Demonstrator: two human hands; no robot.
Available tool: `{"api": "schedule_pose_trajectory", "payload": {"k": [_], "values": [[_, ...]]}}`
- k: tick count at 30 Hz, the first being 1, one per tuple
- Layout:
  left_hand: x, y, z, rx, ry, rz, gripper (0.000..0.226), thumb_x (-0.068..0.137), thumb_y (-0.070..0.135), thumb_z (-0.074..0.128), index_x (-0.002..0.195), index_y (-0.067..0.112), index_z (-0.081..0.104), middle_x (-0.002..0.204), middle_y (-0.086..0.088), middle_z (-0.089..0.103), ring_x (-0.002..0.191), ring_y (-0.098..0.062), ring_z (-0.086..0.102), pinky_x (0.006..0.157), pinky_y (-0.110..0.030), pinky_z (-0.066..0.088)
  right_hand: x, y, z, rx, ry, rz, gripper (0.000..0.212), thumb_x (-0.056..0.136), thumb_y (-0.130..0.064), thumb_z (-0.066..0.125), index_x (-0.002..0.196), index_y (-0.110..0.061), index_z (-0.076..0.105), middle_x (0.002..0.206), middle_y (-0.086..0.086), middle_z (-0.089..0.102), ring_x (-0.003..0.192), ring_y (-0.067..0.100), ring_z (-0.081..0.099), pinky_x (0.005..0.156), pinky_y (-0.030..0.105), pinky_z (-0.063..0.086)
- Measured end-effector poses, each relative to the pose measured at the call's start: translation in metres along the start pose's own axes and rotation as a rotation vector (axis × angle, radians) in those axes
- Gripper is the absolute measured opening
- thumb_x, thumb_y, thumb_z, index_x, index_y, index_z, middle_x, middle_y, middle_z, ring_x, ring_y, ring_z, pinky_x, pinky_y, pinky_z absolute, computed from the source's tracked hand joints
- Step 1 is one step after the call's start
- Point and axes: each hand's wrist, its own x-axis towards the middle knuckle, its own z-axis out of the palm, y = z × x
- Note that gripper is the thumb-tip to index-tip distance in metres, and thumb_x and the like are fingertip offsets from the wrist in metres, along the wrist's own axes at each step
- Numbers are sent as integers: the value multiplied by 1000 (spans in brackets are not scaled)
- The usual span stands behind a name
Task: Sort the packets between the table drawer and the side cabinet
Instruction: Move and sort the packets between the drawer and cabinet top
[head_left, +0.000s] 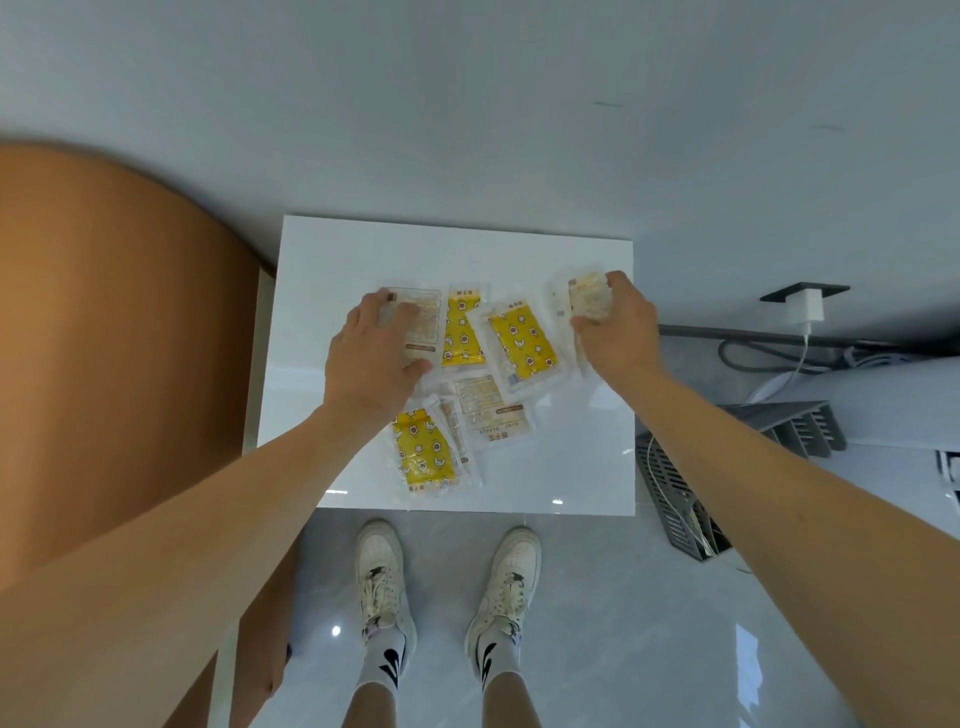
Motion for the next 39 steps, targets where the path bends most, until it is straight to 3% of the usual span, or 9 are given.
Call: {"api": "schedule_pose_trajectory", "payload": {"k": [3,6,12,15,19,23,28,33,39], "values": [[0,1,0,-4,32,-27,64,79,38,81,133,25,48,148,-8,37,132,-33,42,101,-51,48,-9,-14,1,123,35,1,27,89,-7,70,113,-11,58,104,-2,65,92,16,64,70,23,53],[1,2,2,-36,59,-96,65,79,43,80,131,26,47,145,-8,38,132,-32,41,99,-50,48,-17,-21,15,145,-164,7,31,85,-11,77,112,-13,62,107,-1,68,97,19,68,79,30,58],[-1,6,2,-104,81,-175,58,81,48,78,128,26,53,137,-8,40,131,-29,37,95,-48,50,-29,-31,42,-254,-179,5,66,75,-42,87,124,-23,47,125,6,41,119,27,40,86,30,35],[1,7,3,-147,74,-174,52,78,36,83,118,24,53,133,-7,39,128,-28,37,94,-47,53,-32,-38,49,-315,-138,8,81,70,-50,88,131,-25,41,126,8,46,119,30,42,87,38,41],[3,10,2,-258,105,-164,62,72,16,84,124,25,52,145,-5,31,137,-25,30,101,-44,52,-31,-41,52,-272,-154,-58,78,75,-36,86,137,-20,41,124,8,53,118,30,47,85,36,41],[2,5,0,-220,184,-290,90,69,51,85,141,24,39,147,-9,32,136,-30,33,101,-46,47,-29,-41,53,-165,-187,-18,69,77,-25,86,132,-14,45,122,8,49,109,27,57,80,31,44],[7,6,-4,-207,108,-459,96,74,57,82,144,13,32,137,-15,41,127,-33,42,103,-43,44,-35,-43,58,-182,-241,-17,101,61,-54,93,138,-20,37,127,6,45,105,23,55,91,37,49],[16,4,-7,-482,32,-530,82,70,40,91,128,11,41,124,-11,58,114,-32,60,92,-43,55,-34,-47,55,-84,-225,2,77,70,-33,92,128,-17,43,109,-2,60,90,20,59,74,33,48],[12,-2,-15,-618,26,-529,51,77,23,85,120,12,60,116,-6,67,106,-28,65,82,-38,57,-25,-38,37,232,-197,170,33,80,-16,82,109,-14,66,111,3,69,96,21,70,84,43,62]]}}
